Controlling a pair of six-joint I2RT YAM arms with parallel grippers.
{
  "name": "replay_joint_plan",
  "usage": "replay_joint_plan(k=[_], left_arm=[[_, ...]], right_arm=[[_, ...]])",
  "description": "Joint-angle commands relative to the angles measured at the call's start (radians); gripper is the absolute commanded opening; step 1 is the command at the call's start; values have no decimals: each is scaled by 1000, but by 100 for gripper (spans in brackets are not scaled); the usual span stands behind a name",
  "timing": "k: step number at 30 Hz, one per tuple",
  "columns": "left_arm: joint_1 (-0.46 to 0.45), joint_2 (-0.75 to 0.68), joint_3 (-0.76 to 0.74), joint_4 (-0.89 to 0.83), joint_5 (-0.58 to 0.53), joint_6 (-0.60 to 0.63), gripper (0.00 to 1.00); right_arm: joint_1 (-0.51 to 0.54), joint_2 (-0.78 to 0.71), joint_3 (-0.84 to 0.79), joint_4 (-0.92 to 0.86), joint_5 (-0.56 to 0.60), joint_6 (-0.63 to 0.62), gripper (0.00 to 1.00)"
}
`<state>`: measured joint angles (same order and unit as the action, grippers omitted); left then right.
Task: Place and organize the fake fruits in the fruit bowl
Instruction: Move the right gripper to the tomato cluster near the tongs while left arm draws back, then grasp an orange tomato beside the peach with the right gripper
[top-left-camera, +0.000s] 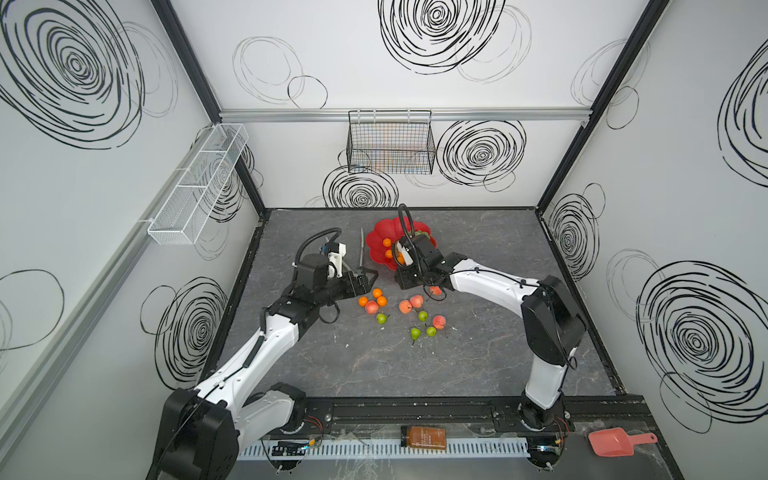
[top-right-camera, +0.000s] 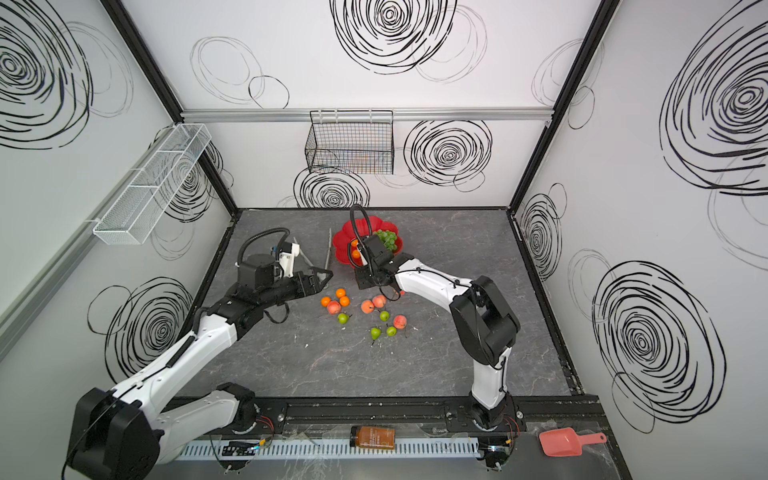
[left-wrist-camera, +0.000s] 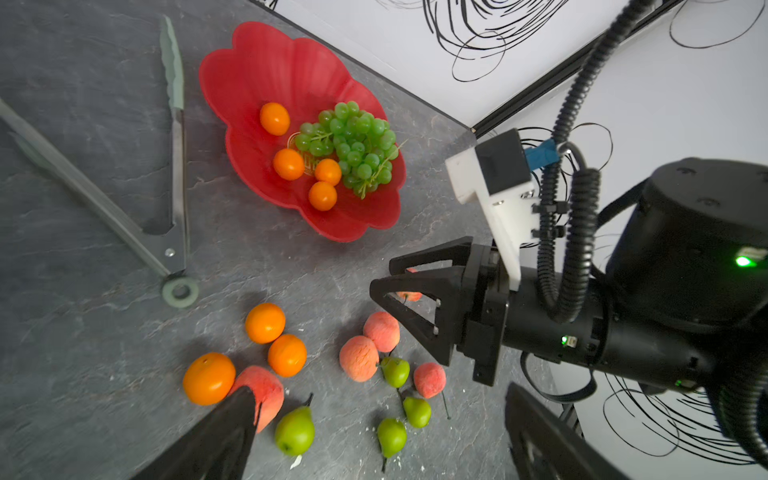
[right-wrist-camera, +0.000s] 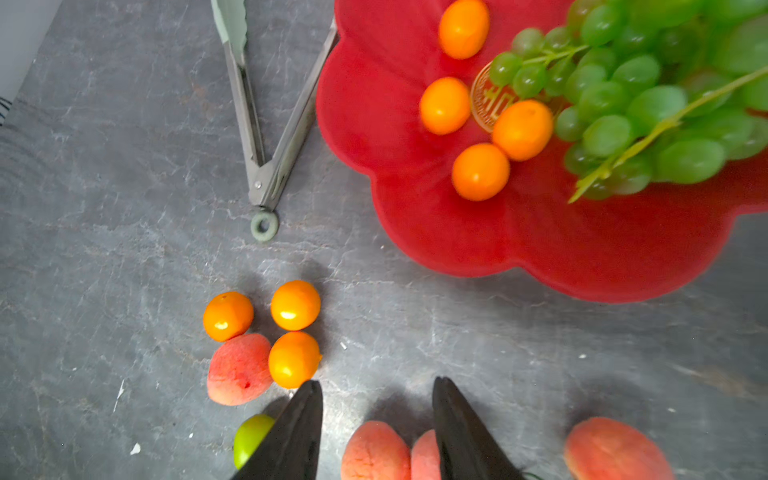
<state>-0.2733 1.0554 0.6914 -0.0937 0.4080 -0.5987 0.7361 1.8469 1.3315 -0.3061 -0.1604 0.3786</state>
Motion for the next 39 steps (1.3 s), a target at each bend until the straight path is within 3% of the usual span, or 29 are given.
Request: replay_joint_plan(k=[1, 7, 16, 39], left_arm=[[53, -68, -47, -45, 20, 36, 96], [147, -156, -98, -63, 65, 76, 96], [172, -131, -105, -35, 109, 70, 96], [183, -126, -120, -3, 141, 55, 96]], right_arm=[[35, -6, -13, 65, -25, 50, 47], [86, 82, 39, 49, -22, 51, 47], [108, 181, 105, 15, -46, 50, 48], [112, 261, 161, -31, -2, 46, 48]])
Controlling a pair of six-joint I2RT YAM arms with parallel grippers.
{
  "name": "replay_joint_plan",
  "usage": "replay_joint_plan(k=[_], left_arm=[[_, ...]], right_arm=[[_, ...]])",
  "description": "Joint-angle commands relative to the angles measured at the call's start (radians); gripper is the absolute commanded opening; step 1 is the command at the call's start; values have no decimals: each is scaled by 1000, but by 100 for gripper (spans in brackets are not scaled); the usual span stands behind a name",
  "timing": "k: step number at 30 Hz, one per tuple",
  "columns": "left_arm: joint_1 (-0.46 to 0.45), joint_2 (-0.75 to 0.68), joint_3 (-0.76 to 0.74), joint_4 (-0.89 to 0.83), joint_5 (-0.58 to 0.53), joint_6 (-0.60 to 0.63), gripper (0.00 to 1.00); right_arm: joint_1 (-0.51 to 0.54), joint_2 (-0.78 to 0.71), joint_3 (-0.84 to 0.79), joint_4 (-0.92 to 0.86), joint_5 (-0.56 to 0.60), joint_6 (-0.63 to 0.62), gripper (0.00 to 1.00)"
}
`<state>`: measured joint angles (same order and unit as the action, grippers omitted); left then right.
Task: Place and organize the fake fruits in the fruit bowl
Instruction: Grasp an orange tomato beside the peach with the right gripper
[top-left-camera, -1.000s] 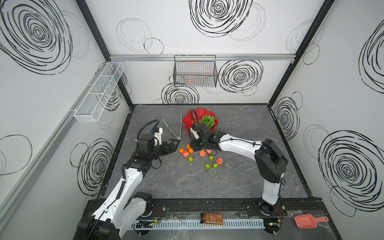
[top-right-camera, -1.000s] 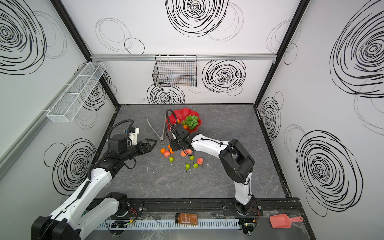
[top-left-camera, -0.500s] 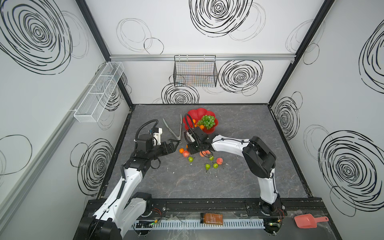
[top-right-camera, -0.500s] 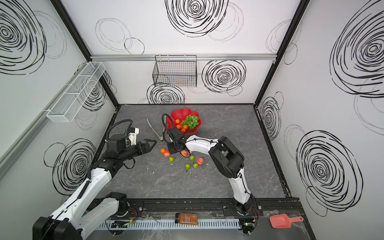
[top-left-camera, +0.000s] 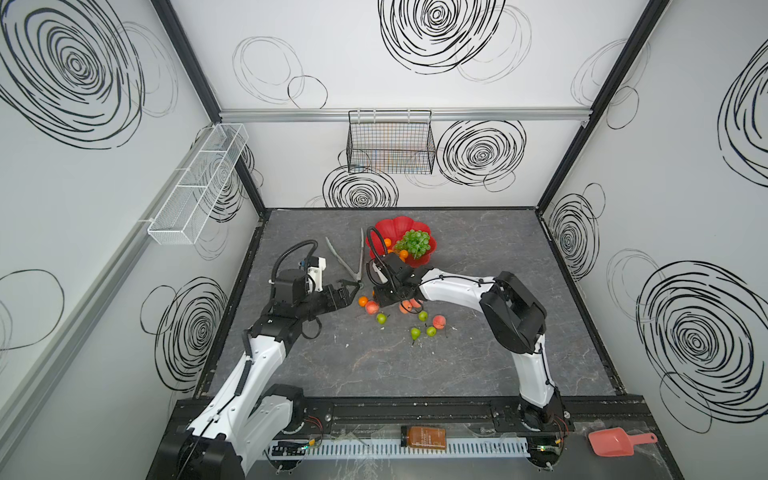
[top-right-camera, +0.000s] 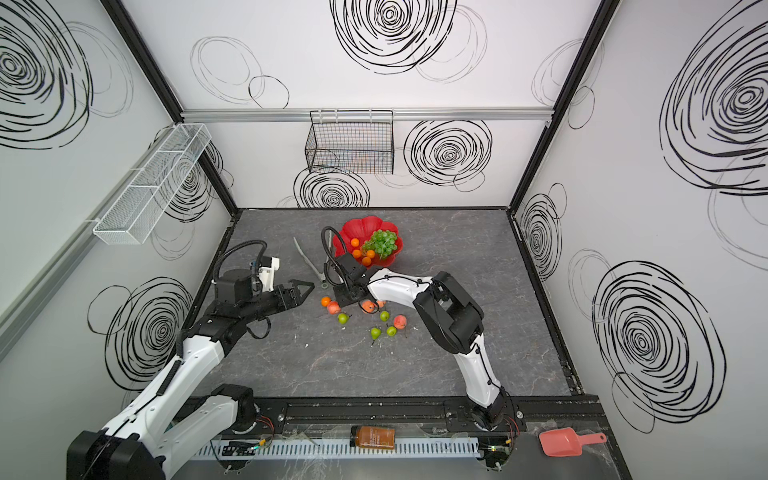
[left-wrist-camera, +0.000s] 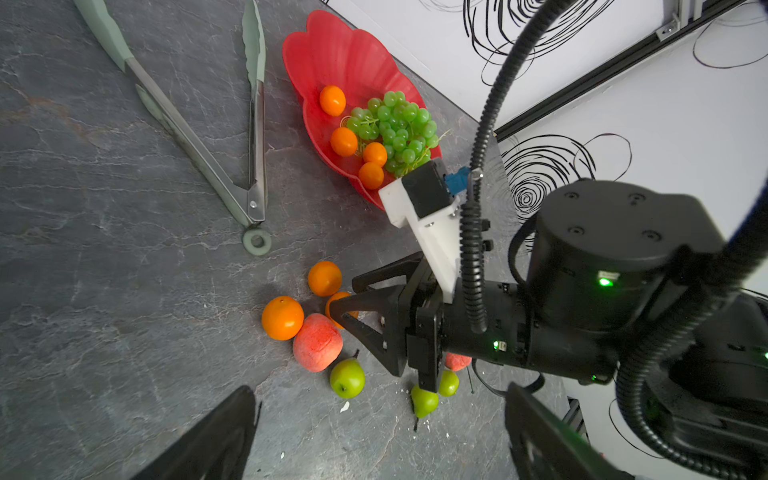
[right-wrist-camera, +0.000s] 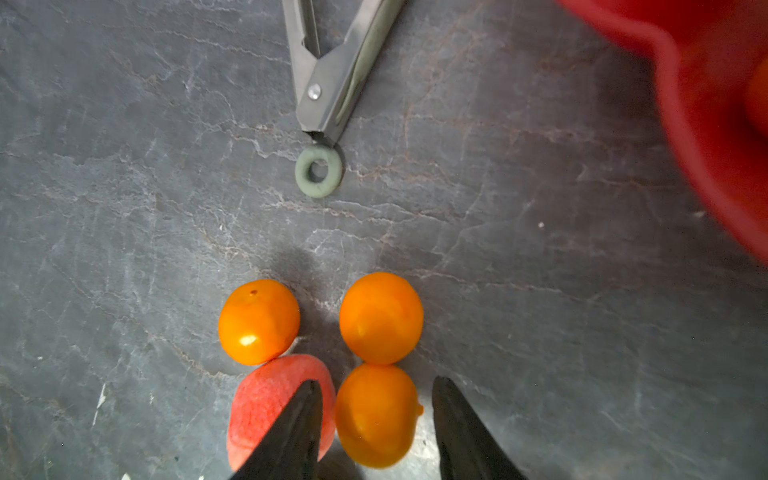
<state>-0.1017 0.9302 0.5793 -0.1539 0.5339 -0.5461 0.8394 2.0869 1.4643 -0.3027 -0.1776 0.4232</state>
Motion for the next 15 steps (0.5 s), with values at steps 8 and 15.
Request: replay_joint_plan(k=[8, 15], left_arm=[[11, 5, -12, 62, 20, 0, 96], [11, 8, -11, 65, 25, 0, 96]], right_arm=[[8, 43, 34, -36, 13, 2, 48], [9, 46, 17, -30, 6, 7, 46]])
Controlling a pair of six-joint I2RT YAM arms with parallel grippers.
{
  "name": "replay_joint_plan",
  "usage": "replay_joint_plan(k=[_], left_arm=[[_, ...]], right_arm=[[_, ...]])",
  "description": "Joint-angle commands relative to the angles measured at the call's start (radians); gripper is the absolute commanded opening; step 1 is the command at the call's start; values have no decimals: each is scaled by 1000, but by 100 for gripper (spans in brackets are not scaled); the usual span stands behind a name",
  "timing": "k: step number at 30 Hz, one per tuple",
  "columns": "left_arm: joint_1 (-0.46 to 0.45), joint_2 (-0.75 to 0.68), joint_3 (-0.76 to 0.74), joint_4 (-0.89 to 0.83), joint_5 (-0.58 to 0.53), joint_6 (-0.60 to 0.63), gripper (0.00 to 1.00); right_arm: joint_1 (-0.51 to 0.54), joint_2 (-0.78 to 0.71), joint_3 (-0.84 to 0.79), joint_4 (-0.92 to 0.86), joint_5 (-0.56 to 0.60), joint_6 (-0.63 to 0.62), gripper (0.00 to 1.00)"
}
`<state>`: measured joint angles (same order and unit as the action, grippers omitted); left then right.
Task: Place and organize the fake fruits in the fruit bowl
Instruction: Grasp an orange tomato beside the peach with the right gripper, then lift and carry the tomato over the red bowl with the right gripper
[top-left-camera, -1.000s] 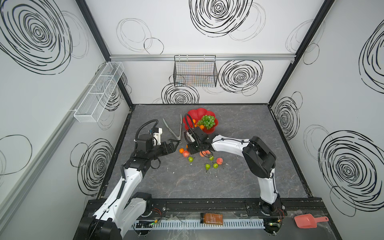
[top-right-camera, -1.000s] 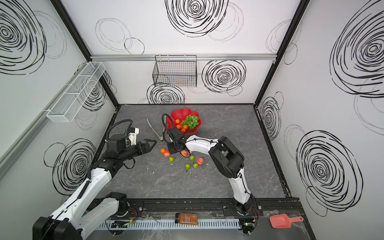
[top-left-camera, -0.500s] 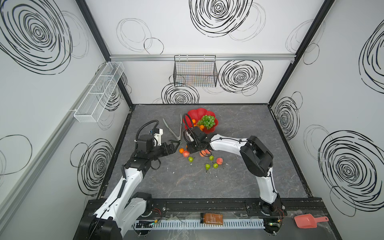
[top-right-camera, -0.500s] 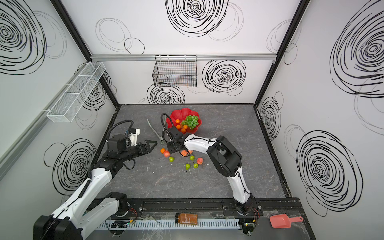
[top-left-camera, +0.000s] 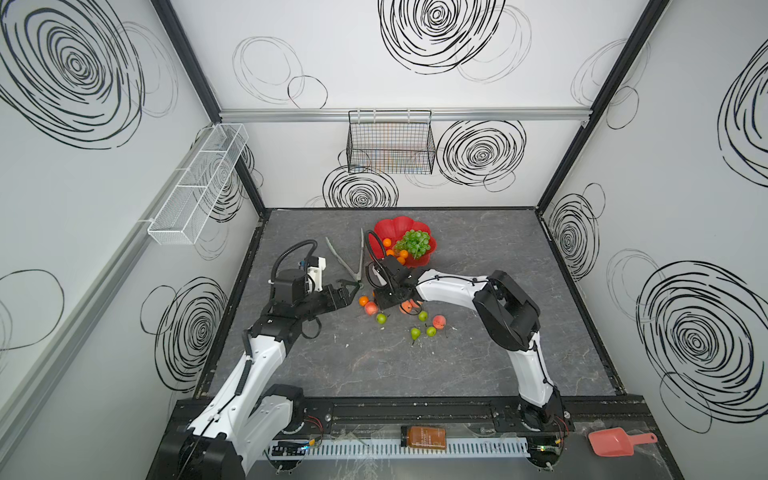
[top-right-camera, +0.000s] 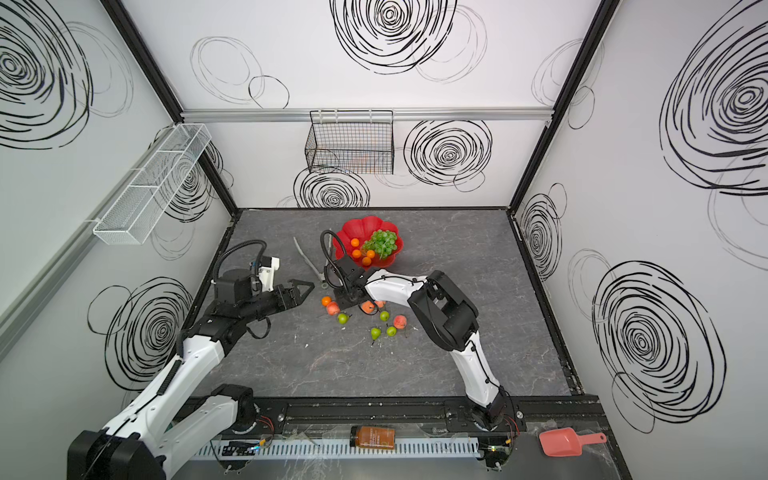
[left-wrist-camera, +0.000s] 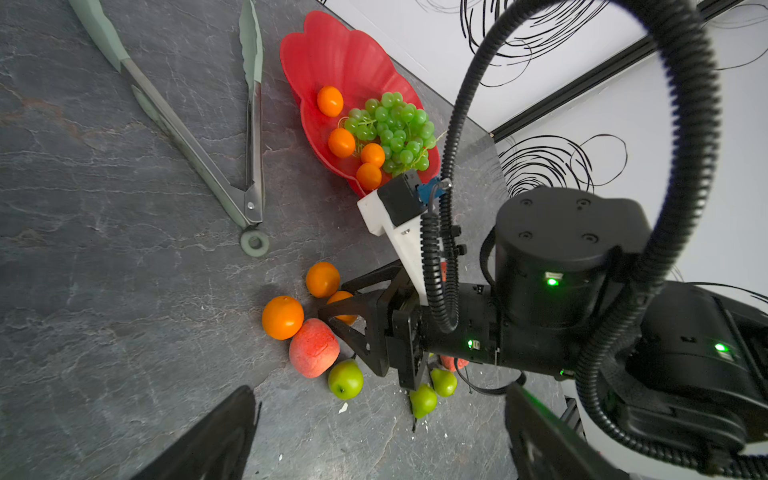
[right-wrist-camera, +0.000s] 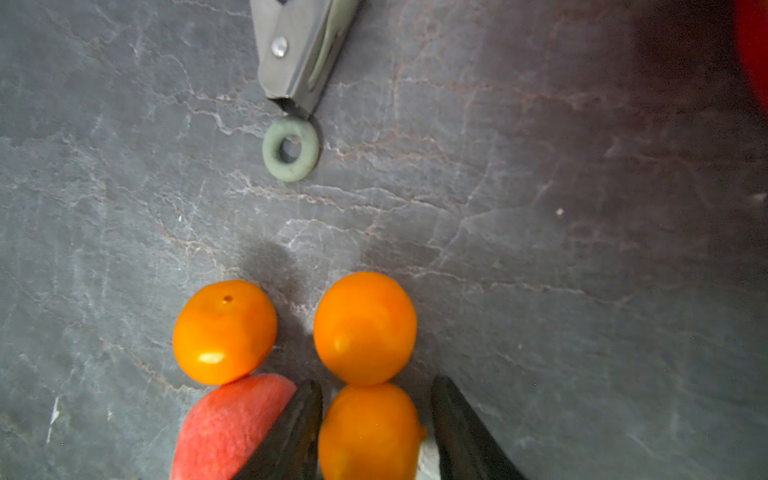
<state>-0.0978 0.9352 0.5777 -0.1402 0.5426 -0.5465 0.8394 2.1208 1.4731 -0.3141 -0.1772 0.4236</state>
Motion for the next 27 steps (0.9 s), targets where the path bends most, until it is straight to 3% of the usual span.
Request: replay_joint_plan(k=[1, 18, 27], left_arm=[[7, 3, -10, 50, 16, 0, 96], [3, 9, -12, 64, 29, -6, 96], [-96, 12, 14, 73, -18, -20, 96]], right_arm=[[8, 13, 9, -19, 5, 6, 46], [7, -116, -85, 2, 31, 11, 41], [0, -255, -165, 22, 32, 22, 40]])
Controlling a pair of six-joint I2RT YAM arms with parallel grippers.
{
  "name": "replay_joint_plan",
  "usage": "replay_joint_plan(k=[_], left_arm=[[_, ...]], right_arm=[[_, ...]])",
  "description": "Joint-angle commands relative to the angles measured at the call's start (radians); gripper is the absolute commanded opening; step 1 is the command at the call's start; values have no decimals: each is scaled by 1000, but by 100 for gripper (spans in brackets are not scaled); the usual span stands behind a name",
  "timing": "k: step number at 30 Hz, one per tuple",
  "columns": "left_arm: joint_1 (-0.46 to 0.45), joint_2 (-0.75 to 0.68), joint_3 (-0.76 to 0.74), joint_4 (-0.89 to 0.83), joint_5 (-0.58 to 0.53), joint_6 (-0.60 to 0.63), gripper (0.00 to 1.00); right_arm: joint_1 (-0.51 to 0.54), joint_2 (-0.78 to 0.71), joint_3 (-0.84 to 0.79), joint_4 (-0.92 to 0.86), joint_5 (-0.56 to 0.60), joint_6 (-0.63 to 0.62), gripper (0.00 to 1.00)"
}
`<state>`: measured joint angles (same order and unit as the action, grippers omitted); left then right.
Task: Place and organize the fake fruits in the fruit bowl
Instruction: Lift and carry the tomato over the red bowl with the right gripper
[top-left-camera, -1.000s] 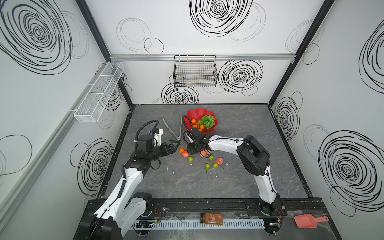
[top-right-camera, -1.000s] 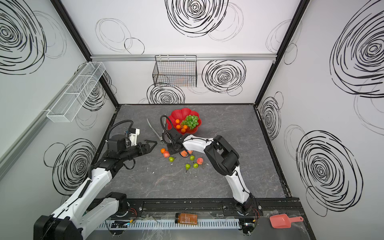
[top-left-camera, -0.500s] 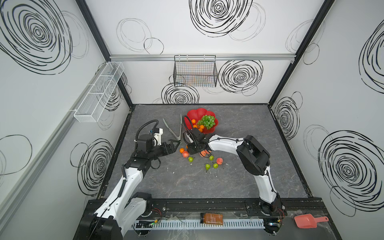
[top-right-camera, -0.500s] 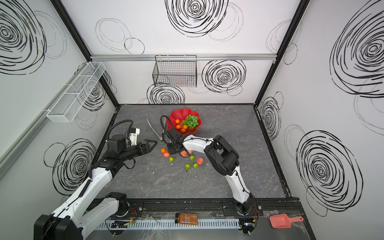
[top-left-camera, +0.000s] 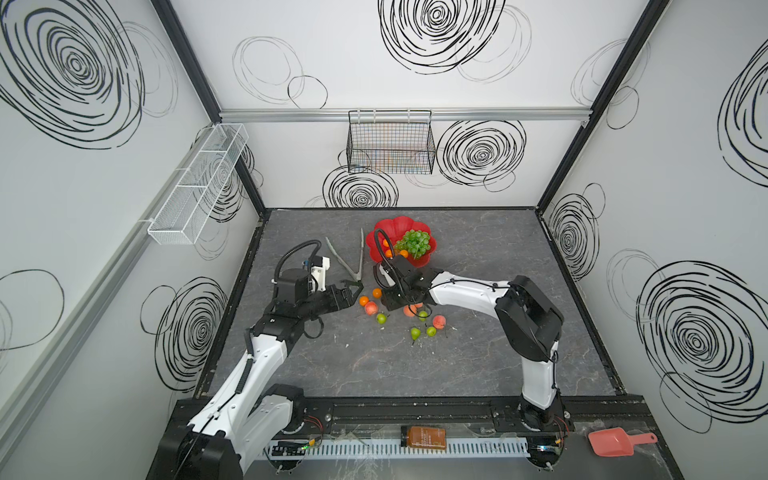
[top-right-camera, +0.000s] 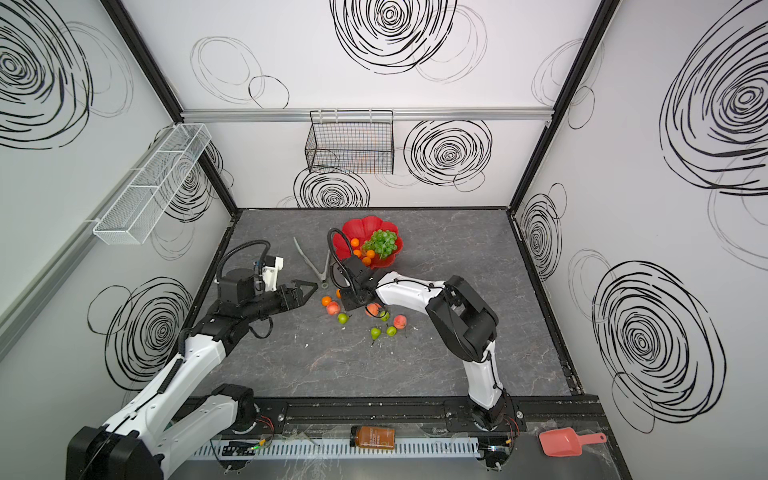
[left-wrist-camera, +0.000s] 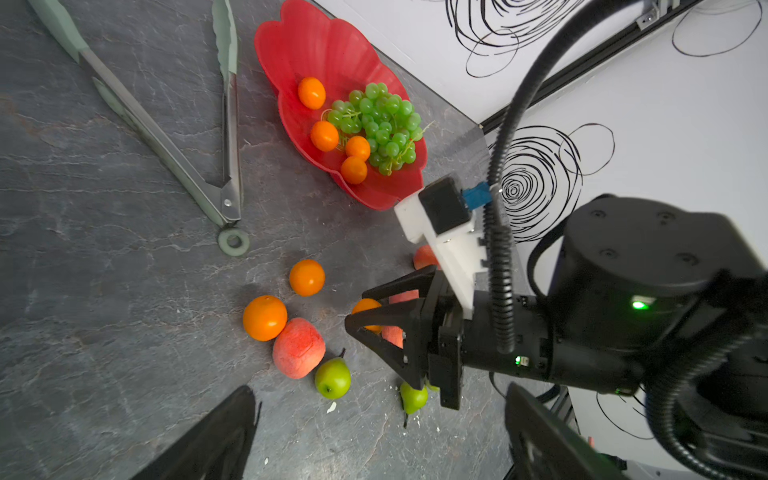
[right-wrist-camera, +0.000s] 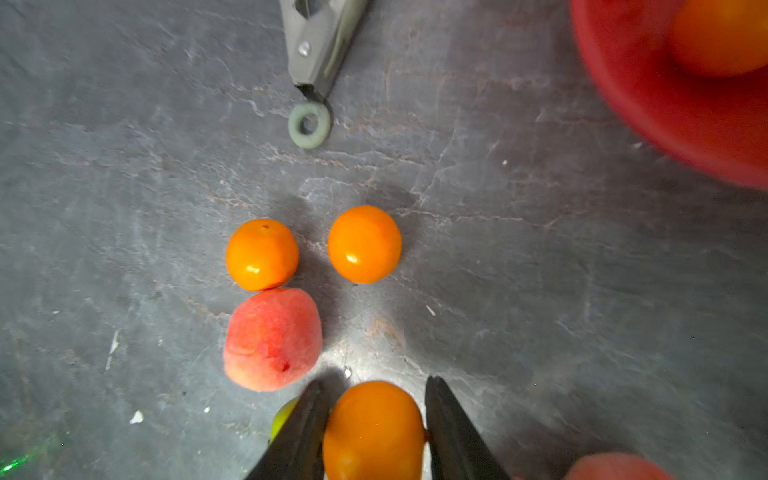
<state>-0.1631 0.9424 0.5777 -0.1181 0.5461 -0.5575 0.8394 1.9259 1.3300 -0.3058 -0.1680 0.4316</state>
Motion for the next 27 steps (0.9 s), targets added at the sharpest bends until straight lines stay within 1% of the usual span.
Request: replay_joint_plan(k=[1, 6, 12, 16, 19, 25, 27], left_arm=[[-48, 14, 22, 52, -32, -11, 96], [-96, 83, 75, 91, -55, -25, 96], [-131, 196, 168, 154, -71, -66, 96], [-165, 274, 256, 147, -122, -58, 96], [-172, 327, 306, 164, -143, -62, 96], [-160, 447, 381, 213, -109, -31, 96], [-138, 476, 383, 247, -59, -26, 96]], right_arm=[[-4, -76, -32, 22, 23, 15, 39], [-39, -130, -52, 33, 3, 19, 39], [-103, -149, -20, 1, 14, 1, 38], [-158, -145, 2, 0, -13, -2, 37], [-193, -119, 36, -12, -20, -11, 37], [-233, -39, 115, -24, -22, -25, 36], [-239, 0, 148, -35, -21, -34, 36]])
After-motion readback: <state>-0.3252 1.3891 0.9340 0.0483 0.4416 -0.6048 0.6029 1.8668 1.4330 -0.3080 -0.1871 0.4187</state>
